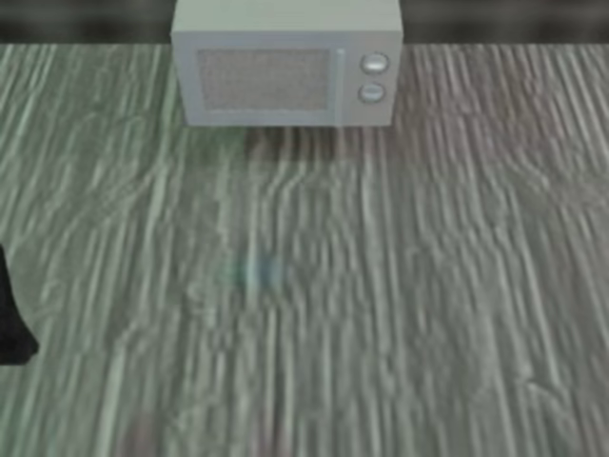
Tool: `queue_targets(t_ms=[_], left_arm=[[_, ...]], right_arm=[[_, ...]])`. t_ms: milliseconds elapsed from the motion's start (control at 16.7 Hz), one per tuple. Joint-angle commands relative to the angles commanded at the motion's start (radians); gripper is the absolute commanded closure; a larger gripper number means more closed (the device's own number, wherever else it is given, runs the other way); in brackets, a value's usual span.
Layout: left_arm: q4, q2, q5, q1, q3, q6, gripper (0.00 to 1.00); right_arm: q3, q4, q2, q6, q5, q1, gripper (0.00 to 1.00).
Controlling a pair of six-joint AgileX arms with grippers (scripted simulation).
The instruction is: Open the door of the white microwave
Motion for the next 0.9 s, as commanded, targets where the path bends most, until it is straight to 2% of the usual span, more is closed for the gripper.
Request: queue_targets(t_ms=[180,360,600,900], left_arm=[[0.000,0.010,-0.005,-0.005,0.010,-0.003,0.00],[-0.002,0.104,-0.047,-0.053,0.097,-0.025,0.00],[-0.008,0.376,-0.153,-0.170,0.317,-0.083,0.00],[-0.014,0.881,-0.327,-0.362,0.683,-0.182,0.00]], right_arm=[[0.000,0.000,0.000,0.000,0.000,0.000,0.00],[0.000,0.000,0.000,0.000,0.000,0.000,0.00],[0.000,0.000,0.000,0.000,0.000,0.000,0.00],[0.000,0.000,0.000,0.000,0.000,0.000,0.00]])
